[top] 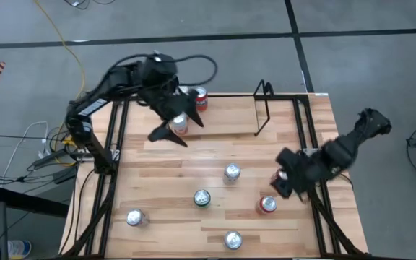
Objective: Place canned beverage on shelf
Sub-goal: Put the bottom red soda can on the shelf aligned with the other red soda can
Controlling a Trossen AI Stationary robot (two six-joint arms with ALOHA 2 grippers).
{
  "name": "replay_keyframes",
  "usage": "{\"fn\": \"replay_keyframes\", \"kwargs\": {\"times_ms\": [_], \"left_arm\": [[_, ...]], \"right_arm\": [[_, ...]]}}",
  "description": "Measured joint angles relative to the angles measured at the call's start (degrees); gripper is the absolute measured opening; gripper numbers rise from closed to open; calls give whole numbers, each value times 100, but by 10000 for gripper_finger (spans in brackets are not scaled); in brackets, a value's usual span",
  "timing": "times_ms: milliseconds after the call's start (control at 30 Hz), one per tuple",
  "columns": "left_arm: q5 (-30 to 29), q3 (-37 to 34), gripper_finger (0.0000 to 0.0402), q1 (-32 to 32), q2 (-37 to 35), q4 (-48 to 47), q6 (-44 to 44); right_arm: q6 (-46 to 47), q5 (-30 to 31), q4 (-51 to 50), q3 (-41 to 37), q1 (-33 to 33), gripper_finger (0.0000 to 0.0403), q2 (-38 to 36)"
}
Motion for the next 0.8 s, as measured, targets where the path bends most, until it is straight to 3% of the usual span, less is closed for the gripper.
{"fn": "replay_keyframes", "kwargs": {"times_ms": [167,367,467,600,800], "left_arm": [[956,-2,355,-117,487,361,-267],[1118,-2,355,-455,862,1325,-1206],[1005,0,355,-648,942,2181,-1640],[427,7,355,-878,1013,2981,-1809],[-119,4,355,-1233,1125,3476,-2190]], "right_arm": [[1147,489,411,-243,1042,302,477],[1649,986,513,-238,1862,302,1293],[1777,1040,485,-238,2120,302,1657],[2035,1292,404,-232,2434,302,2060],[3323,2081,-704,-232,2927,302,2740]]}}
